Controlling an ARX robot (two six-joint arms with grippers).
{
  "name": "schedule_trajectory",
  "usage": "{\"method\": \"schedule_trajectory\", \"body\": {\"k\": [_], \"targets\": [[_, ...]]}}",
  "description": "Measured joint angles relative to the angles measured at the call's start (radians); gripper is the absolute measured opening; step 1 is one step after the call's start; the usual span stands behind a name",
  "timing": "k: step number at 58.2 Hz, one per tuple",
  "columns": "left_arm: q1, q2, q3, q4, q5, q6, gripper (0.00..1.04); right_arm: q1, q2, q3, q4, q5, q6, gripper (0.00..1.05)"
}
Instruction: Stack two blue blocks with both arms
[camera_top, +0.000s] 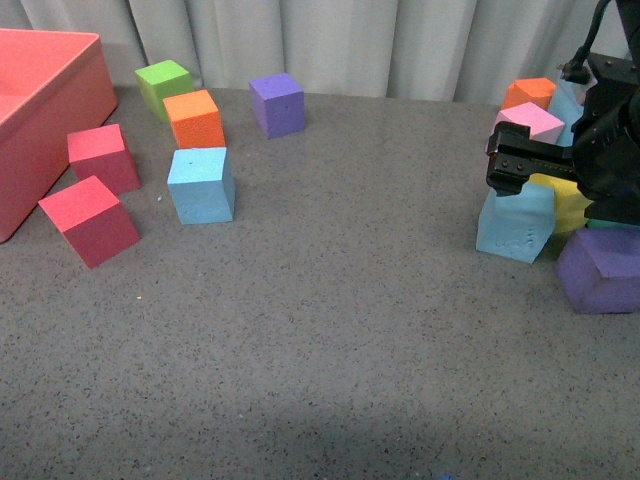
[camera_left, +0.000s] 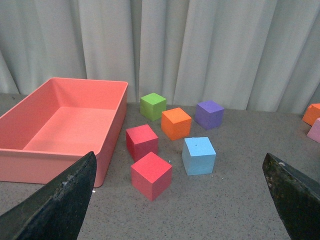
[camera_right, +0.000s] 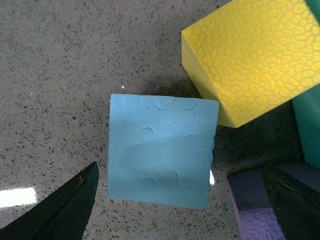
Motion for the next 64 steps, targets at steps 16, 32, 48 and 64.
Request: {"method": "schedule_trajectory", "body": {"k": [16,32,48,64], "targets": [[0.0,0.0,0.0,0.0,0.0,0.0,0.98,0.011,0.134,0.153,-0.102,-0.008,-0.005,0.85],[0.0,0.0,0.0,0.0,0.0,0.0,0.98,0.026,0.174,0.208,-0.144,0.007,-0.01,0.52],[0.0,0.0,0.0,0.0,0.0,0.0,0.98,0.033,0.169,0.207,-0.131,-0.014,-0.011,0.47],[0.0,0.0,0.0,0.0,0.0,0.0,0.98,0.13,0.16,0.253,-0.133,-0.088,-0.015,0.46]]}}
